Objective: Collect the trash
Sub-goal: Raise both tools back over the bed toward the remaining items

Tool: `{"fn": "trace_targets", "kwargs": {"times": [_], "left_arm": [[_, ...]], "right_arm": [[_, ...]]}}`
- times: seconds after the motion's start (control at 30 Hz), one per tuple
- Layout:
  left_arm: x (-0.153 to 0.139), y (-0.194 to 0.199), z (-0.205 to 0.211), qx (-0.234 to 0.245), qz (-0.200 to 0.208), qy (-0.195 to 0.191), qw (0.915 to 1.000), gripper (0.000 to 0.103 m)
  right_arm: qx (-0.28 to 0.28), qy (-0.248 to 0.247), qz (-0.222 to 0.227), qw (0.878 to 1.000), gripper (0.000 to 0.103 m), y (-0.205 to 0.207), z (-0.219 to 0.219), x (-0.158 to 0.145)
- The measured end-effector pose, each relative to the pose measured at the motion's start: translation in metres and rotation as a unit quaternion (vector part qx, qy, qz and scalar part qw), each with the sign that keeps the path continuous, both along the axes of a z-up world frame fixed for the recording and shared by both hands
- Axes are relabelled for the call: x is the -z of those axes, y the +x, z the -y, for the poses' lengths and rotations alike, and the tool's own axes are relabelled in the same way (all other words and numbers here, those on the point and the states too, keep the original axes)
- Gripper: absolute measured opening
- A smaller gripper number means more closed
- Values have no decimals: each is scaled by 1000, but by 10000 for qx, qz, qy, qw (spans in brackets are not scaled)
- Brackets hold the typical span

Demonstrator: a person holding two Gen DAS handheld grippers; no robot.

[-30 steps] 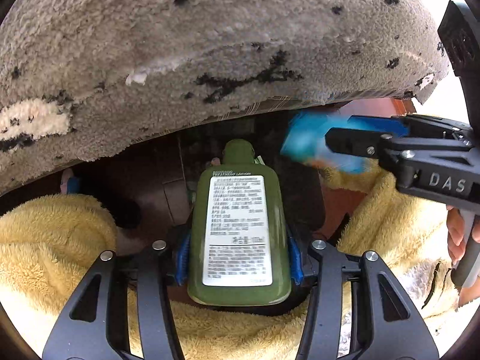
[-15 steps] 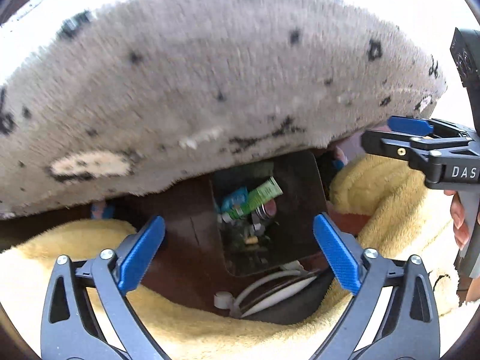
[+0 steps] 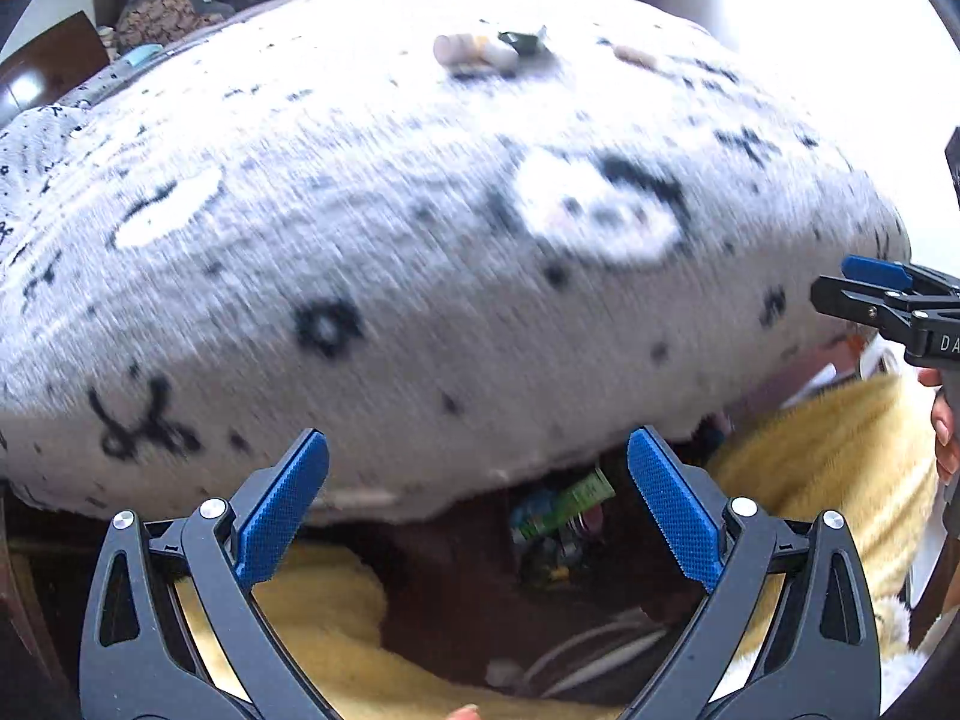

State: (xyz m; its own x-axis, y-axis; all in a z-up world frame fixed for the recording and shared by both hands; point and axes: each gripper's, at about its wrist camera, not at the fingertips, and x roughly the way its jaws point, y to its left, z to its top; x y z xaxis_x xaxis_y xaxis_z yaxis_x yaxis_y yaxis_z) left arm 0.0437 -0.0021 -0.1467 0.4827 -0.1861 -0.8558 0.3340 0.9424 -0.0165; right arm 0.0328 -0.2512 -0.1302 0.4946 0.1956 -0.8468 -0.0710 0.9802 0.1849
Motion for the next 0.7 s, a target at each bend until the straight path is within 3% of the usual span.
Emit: {"fn": "trace_targets", "kwargs": {"times": [0.3,0.6,0.7], "left_arm": [[-25,71,-20,-301,362,12,9989,95],[-27,158,9,-253,399,-60,9989,90],[-27,189,22,-270,417,-124,9987,86]], "right_arm": [[263,-185,318,9990,95,58,23,-23],[508,-500,507,9962,94,154,35,-22],[490,-580,534,9957,85,187,37,-18]]}}
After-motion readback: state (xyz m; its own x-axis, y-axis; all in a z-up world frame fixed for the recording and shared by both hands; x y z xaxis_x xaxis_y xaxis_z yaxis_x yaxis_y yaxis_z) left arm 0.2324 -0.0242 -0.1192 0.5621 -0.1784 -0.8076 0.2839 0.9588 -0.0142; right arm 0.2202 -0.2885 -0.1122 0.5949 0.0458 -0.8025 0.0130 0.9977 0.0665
